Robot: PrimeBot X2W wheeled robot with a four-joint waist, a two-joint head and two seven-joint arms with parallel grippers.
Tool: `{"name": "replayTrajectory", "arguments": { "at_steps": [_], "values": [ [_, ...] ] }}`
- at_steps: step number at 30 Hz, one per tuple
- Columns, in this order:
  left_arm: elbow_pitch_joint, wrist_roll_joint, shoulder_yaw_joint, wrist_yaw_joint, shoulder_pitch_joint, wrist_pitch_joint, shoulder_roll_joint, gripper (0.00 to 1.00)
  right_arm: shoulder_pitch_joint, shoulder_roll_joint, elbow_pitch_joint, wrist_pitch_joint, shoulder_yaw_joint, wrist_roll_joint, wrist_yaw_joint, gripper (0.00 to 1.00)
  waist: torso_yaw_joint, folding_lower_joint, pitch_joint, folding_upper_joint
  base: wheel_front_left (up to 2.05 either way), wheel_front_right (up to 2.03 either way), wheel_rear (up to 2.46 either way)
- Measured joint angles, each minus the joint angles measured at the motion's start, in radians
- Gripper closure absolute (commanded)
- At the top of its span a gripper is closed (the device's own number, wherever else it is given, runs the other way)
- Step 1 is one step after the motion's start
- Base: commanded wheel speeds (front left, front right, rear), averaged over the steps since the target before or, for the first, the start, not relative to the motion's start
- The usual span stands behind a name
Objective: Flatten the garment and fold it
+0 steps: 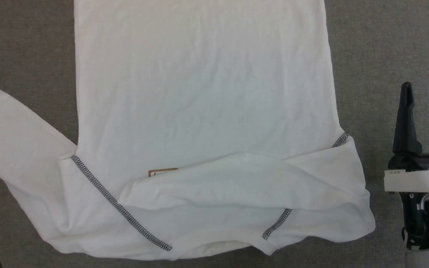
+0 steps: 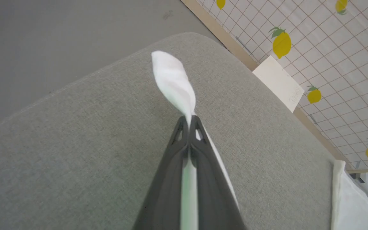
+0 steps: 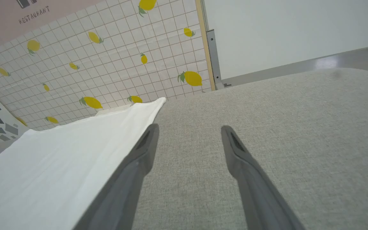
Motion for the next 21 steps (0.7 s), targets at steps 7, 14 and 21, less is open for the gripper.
{"name": "replayTrajectory", "arguments": {
  "at_steps": [7,14,21],
  "values": [
    [0.092,-0.005,0.070,-0.036,0.107,-0.063,0.037,1.00,0.048,0.000,0.016,0.002,-0.010,0.012,0.000,0.00,0.033,-0.0001,-0.119,0.0000,0.00,0.00,0.00],
    [0.150,0.002,0.107,-0.067,0.159,-0.133,0.098,1.00,0.071,0.000,0.003,0.023,-0.009,0.012,0.000,0.00,0.076,-0.0001,-0.214,0.0000,0.00,0.00,0.00],
    [0.188,-0.028,0.063,-0.183,0.151,-0.146,0.129,1.00,0.079,0.000,-0.003,0.031,-0.006,0.020,0.000,0.00,0.106,-0.0001,-0.266,0.0000,0.00,0.00,0.00]
  ]
}}
